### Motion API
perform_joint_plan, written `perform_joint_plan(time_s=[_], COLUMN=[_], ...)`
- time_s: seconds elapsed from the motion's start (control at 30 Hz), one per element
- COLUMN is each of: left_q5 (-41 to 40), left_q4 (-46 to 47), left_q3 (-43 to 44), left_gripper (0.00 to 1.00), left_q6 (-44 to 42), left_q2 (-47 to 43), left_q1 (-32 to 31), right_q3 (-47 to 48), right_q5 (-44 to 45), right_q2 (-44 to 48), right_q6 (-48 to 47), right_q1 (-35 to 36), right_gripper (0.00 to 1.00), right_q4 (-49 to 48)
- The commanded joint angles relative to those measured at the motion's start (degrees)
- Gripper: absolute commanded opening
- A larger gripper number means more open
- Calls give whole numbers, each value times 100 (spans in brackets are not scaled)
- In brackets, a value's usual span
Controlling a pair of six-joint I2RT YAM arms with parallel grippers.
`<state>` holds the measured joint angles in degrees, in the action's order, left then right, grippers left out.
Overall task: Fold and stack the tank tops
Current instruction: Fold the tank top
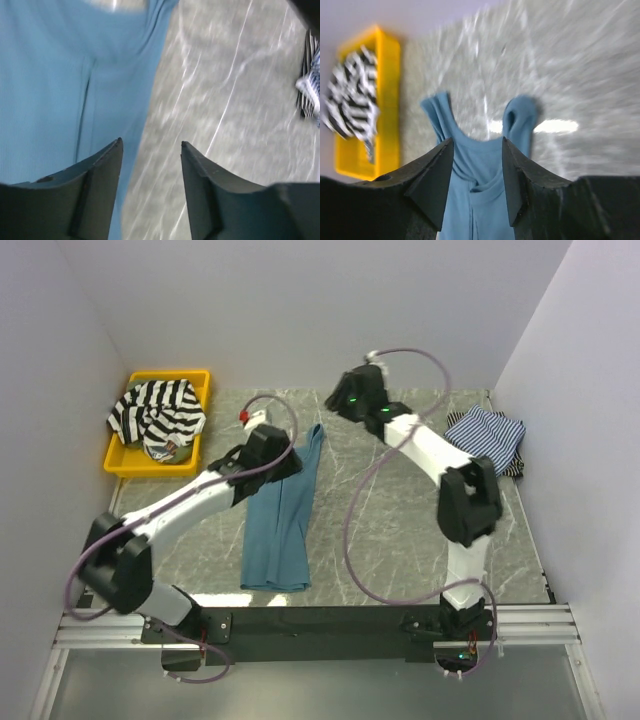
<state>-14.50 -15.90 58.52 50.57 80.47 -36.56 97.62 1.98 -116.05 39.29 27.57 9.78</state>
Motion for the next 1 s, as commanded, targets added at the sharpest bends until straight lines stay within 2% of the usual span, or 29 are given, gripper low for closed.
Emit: perform_joint_plan(time_s=[0.0, 0.2, 0.4, 0.77, 0.97], left_q5=[-71, 140, 518, 370, 351], left_q4=[289, 360, 588, 246, 52], left_q3=[782, 2450, 3462, 5281, 5547], left_gripper=[58, 62, 64, 68, 68], left_q6=[-669, -1460, -2225, -3070, -3299], left_q2=[776, 2461, 3518, 4872, 5234], left_q1=[227, 517, 641, 650, 650], right_q3=[-794, -1981, -2747, -3443, -3470], right_q5=[225, 75, -57, -5, -13], right_q2=[811, 1681, 2209, 2640, 2667], right_q6=[237, 246, 176, 26, -18], right_q1=[-533, -814, -841, -833, -841], right_gripper=[51, 51, 51, 51, 51], right_q4=[-283, -565, -767, -934, -961])
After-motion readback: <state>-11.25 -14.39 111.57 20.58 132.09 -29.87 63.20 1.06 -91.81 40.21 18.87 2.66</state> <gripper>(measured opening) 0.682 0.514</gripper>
